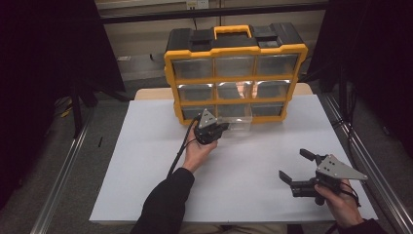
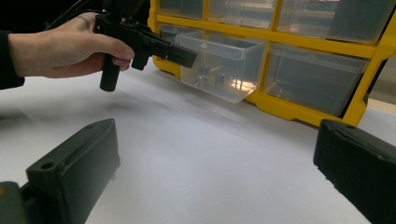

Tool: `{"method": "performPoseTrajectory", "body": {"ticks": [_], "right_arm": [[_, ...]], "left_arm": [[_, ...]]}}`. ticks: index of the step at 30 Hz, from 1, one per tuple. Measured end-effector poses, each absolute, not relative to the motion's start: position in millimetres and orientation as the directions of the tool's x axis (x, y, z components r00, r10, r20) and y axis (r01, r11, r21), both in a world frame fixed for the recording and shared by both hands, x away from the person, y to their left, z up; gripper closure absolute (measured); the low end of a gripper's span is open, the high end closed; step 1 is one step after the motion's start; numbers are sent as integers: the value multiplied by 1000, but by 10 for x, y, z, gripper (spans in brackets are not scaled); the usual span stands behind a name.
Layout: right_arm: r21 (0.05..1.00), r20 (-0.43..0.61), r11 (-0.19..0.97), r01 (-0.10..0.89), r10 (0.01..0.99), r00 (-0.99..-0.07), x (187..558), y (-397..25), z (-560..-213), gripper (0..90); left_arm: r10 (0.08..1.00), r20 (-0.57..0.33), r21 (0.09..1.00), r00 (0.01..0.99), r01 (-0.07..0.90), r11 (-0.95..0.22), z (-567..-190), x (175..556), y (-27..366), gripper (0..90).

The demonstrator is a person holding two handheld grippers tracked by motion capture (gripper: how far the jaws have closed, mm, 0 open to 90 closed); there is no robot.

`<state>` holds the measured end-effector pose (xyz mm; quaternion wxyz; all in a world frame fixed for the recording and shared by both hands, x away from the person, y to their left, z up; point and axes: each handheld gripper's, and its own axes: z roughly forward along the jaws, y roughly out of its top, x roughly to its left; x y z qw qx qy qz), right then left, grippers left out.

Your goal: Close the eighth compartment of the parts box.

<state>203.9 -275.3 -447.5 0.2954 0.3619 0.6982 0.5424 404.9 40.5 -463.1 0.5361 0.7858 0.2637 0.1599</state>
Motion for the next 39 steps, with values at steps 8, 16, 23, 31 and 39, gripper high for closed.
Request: {"method": "performPoseTrajectory", "body": {"ticks": [8, 16, 23, 31, 39], "right_arm": [[972, -19, 149, 184, 825, -566, 2038, -2753, -4475, 0], [971, -19, 149, 185, 825, -565, 2038, -2755, -4475, 0], [972, -16, 147, 186, 825, -565, 2036, -2755, -4474, 0], [972, -15, 146, 186, 825, -565, 2034, -2757, -4474, 0], [972, -8, 138, 189, 827, -563, 2033, -2753, -4472, 0]], "left_arm": [[591, -36, 927, 806, 248, -282, -4657, 4115, 392, 900], [618, -31, 918, 785, 267, -293, -4675, 4159, 407, 900], [623, -32, 918, 781, 270, -291, -4677, 4206, 413, 900], [608, -38, 919, 793, 267, -290, -4689, 4250, 423, 900], [606, -29, 917, 795, 262, -300, -4682, 4326, 421, 900]]}}
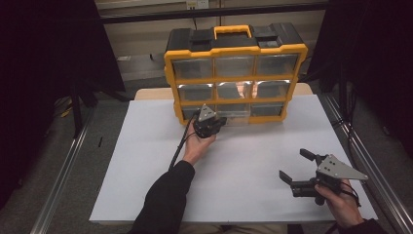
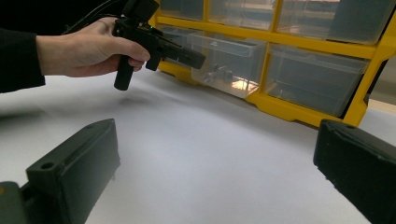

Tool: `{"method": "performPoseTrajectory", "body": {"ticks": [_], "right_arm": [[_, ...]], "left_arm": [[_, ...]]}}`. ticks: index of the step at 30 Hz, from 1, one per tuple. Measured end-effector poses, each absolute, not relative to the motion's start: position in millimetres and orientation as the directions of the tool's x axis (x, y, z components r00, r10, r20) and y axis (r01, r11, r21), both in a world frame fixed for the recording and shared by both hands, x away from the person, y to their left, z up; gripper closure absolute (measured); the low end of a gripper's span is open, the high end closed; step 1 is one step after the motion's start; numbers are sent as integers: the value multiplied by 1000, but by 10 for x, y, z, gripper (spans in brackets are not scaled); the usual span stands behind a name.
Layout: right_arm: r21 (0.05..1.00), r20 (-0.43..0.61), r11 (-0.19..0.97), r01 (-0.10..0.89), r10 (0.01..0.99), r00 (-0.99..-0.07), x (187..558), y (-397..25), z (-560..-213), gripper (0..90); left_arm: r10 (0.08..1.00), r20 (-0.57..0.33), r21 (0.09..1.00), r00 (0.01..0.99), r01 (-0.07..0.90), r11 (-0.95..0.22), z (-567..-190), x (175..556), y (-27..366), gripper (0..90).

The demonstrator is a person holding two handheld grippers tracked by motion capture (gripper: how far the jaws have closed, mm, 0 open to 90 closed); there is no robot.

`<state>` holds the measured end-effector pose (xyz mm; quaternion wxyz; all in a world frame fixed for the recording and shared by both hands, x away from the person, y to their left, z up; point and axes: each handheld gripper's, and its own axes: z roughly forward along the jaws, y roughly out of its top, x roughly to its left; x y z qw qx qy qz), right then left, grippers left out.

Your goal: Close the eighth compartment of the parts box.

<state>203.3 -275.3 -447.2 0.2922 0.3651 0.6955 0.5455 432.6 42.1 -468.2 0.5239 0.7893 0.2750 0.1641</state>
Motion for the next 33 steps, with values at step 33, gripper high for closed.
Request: {"method": "performPoseTrajectory", "body": {"ticks": [33], "right_arm": [[972, -11, 140, 187, 827, -563, 2041, -2767, -4475, 0]], "left_arm": [[672, -40, 909, 739, 306, -283, -4680, 4610, 418, 900]]}}
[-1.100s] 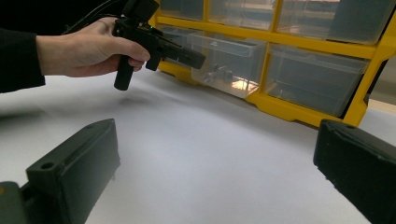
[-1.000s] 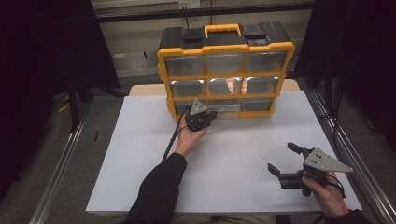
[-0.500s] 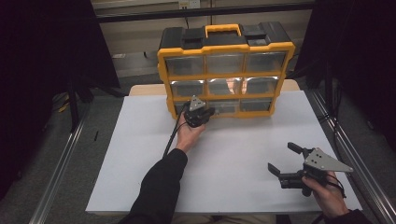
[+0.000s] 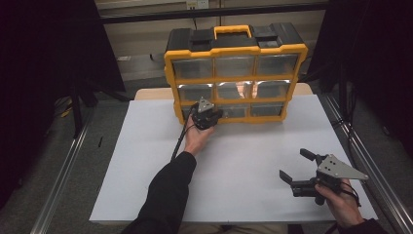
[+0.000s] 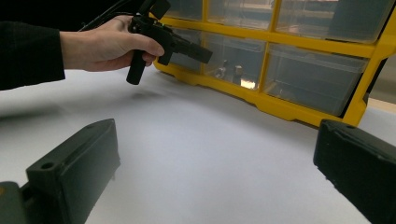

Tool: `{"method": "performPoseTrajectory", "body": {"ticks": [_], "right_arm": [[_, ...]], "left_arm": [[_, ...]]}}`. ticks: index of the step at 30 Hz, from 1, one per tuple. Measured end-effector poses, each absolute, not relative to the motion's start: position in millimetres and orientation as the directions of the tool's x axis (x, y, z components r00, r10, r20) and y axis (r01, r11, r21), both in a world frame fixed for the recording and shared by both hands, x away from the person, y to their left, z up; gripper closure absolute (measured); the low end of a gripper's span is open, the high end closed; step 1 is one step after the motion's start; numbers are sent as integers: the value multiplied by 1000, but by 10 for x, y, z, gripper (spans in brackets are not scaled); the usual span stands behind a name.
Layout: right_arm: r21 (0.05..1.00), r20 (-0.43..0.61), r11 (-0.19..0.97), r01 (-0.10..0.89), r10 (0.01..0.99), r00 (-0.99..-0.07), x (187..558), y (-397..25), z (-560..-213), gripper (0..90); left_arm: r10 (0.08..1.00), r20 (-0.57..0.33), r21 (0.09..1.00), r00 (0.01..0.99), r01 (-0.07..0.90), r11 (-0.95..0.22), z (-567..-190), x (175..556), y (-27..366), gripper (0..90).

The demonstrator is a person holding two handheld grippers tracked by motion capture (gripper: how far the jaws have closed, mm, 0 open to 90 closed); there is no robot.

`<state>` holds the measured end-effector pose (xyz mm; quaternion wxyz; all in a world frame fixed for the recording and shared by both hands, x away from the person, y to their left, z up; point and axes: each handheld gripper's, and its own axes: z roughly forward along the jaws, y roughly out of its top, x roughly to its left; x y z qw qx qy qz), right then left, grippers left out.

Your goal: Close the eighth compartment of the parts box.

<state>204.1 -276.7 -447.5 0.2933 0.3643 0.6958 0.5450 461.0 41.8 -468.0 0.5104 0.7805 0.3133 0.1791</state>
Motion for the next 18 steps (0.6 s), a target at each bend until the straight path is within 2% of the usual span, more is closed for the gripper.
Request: {"method": "performPoseTrajectory", "body": {"ticks": [18], "right_arm": [[972, -5, 134, 191, 830, -558, 2037, -2786, -4483, 0]], "left_arm": [[647, -42, 911, 762, 295, -288, -4681, 4572, 452, 900]]}}
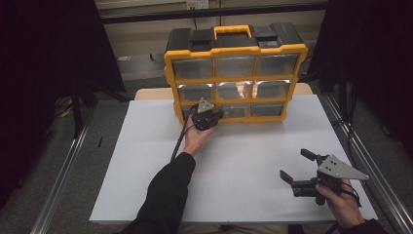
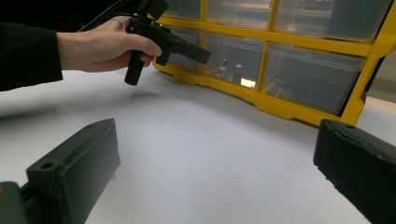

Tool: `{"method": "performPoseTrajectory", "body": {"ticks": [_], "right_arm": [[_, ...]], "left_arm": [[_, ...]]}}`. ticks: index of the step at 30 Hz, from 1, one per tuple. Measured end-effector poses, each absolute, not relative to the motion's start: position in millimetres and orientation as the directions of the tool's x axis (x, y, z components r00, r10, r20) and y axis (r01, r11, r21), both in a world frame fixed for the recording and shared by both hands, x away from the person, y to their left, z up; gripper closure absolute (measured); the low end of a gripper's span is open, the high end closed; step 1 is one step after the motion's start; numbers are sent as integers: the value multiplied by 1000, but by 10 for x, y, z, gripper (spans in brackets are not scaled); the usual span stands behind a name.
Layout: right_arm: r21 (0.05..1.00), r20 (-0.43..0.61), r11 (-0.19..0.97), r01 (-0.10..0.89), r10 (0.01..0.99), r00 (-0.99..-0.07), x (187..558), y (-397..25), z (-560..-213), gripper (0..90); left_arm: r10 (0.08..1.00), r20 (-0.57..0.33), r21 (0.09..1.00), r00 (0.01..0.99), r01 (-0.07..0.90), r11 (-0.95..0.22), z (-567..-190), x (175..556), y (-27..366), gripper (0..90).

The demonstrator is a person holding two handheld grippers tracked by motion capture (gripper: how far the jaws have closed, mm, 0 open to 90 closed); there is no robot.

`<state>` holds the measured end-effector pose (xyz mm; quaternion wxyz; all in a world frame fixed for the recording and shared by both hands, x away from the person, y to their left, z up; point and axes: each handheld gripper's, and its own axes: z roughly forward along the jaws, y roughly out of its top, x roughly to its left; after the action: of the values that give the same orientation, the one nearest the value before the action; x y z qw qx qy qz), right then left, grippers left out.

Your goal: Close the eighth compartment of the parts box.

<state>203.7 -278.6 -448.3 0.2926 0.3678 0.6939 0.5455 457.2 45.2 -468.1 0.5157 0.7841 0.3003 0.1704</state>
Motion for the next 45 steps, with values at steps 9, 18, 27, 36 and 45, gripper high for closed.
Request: {"method": "performPoseTrajectory", "body": {"ticks": [9, 18, 27, 36, 45], "right_arm": [[972, -3, 133, 196, 834, -551, 2042, -2797, -4489, 0], [971, -1, 131, 198, 836, -548, 2046, -2777, -4480, 0], [973, 0, 126, 196, 842, -540, 2037, -2788, -4479, 0], [971, -9, 136, 194, 839, -544, 2029, -2783, -4475, 0], [972, -9, 136, 193, 839, -543, 2029, -2780, -4475, 0]], "left_arm": [[622, -23, 924, 783, 254, -286, -4586, 4448, 576, 889], [610, -44, 941, 791, 237, -240, -4535, 4282, 802, 814], [641, -46, 948, 767, 235, -213, -4434, 4091, 907, 498], [714, -43, 944, 698, 263, -200, -4353, 3875, 1068, 123], [709, -75, 941, 701, 285, -183, -4355, 3665, 1303, 51]]}}
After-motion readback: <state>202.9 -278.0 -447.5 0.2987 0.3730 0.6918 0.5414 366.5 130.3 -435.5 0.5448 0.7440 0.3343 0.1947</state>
